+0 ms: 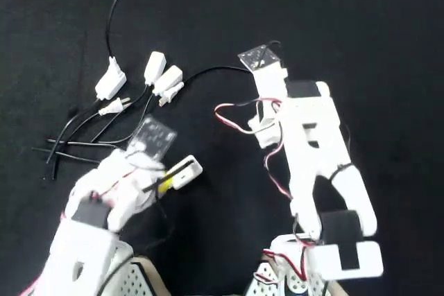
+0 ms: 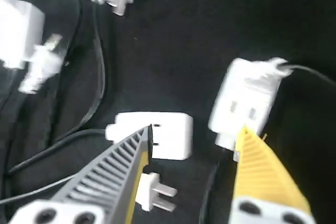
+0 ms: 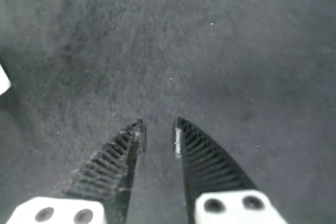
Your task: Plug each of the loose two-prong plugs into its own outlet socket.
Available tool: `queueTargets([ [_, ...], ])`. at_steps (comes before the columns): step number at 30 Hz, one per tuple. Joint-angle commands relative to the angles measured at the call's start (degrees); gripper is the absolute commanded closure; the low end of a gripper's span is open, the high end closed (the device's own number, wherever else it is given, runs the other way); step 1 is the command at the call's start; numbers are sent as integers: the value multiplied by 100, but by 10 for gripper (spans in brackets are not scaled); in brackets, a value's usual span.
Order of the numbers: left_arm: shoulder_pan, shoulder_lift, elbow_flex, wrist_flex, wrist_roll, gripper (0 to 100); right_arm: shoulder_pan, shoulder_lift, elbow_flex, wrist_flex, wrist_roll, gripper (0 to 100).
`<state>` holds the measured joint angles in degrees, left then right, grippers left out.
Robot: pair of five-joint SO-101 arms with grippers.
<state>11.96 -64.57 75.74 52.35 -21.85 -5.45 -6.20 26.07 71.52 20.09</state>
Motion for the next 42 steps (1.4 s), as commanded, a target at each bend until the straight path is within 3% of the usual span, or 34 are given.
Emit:
queueTargets([
  [1,549,2004,-1130,-220,-325,734,97,242,-418,35,35,917],
  [7,725,4343,-2308,-264,-519,736,97,286,-444,44,35,917],
  [12,752,5143,-2703,-563,-492,737,79,286,-444,35,35,917],
  [17,743,4976,-2237,-1371,-229,755,88,286,-444,35,35,917],
  [21,787,4589,-1938,-1389,-246,894,88,286,-435,18,35,917],
  [23,892,4431,-1701,-1389,-510,969,88,303,-435,9,35,917],
  [26,1024,4158,-1358,-1380,-1099,968,88,321,-444,0,26,917],
  [29,954,3684,-1121,-1336,-1169,971,88,321,-444,0,18,917],
  [32,629,2892,-945,-1204,-1169,971,88,321,-444,0,18,917],
  [38,-629,932,-1534,220,-1169,971,88,330,-444,0,0,917],
  [42,-1578,633,-2334,721,-1257,971,79,330,-435,0,0,917],
])
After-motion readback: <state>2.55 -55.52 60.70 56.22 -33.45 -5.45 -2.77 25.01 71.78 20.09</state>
